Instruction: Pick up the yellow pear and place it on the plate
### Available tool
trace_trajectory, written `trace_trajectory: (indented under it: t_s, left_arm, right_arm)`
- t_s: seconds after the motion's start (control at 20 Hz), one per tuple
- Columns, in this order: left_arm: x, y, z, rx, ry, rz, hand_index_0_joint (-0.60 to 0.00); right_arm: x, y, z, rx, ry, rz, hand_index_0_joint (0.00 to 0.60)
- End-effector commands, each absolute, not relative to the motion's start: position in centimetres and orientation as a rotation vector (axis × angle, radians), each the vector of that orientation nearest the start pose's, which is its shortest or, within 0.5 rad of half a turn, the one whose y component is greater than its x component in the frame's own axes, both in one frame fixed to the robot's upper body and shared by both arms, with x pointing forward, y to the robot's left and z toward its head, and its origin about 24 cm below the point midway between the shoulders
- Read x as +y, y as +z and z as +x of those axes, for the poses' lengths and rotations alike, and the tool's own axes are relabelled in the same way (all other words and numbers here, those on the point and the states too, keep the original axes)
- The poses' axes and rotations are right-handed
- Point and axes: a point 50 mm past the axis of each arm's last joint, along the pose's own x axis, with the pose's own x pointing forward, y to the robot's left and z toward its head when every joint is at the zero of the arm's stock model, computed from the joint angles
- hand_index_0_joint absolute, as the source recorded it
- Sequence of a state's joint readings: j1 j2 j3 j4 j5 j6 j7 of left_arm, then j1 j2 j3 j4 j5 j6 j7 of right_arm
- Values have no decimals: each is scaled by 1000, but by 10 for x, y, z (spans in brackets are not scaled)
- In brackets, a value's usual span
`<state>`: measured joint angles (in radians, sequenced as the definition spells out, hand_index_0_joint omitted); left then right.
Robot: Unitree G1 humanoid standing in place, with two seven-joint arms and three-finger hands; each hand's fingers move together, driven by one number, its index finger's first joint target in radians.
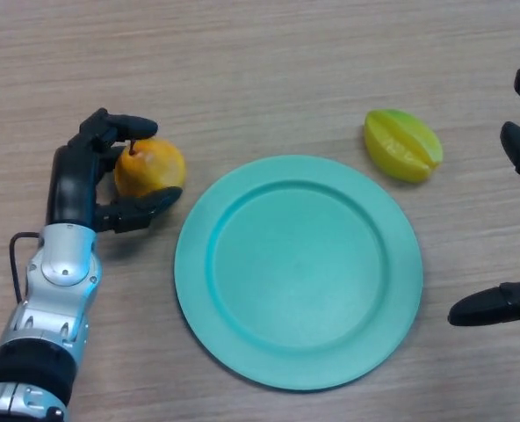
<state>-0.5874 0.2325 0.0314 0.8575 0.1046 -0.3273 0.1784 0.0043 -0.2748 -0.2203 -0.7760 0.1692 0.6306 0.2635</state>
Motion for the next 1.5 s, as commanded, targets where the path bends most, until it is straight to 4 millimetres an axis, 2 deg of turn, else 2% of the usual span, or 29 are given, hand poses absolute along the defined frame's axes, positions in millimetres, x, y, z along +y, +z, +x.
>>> trace_trajectory:
  t_s: [0.05,0.15,0.3,0.4,0.6,0.75,0.95,1.15,1.3,1.5]
  left_arm:
    - [208,114,356,-335,230,371,-600]
    - [208,127,353,-359,233,345,-600]
    - [196,148,342,-425,172,306,-600]
    - [182,154,333,-402,119,252,-600]
    - [142,157,311,-384,-37,268,-600]
    - [111,150,291,-385,-163,316,-600]
    - [90,127,280,-304,-279,342,-600]
    - [79,102,277,-270,-370,428,-600]
    - [77,96,275,-288,-391,410,-600]
    - [77,91,271,-221,-443,388,-600]
  right_arm:
    - [-201,197,204,-329,123,-234,0]
    - [-200,195,204,-323,127,-237,0]
    - [-200,195,205,-313,127,-234,0]
    - [-200,194,205,-313,127,-233,0]
    - [-202,194,205,-312,126,-222,0]
    - [-204,194,207,-314,123,-222,0]
    - [-204,192,207,-295,131,-205,0]
    - [-204,194,208,-312,124,-204,0]
    - [-205,194,207,-316,126,-213,0]
    - [-205,192,206,-312,118,-220,0]
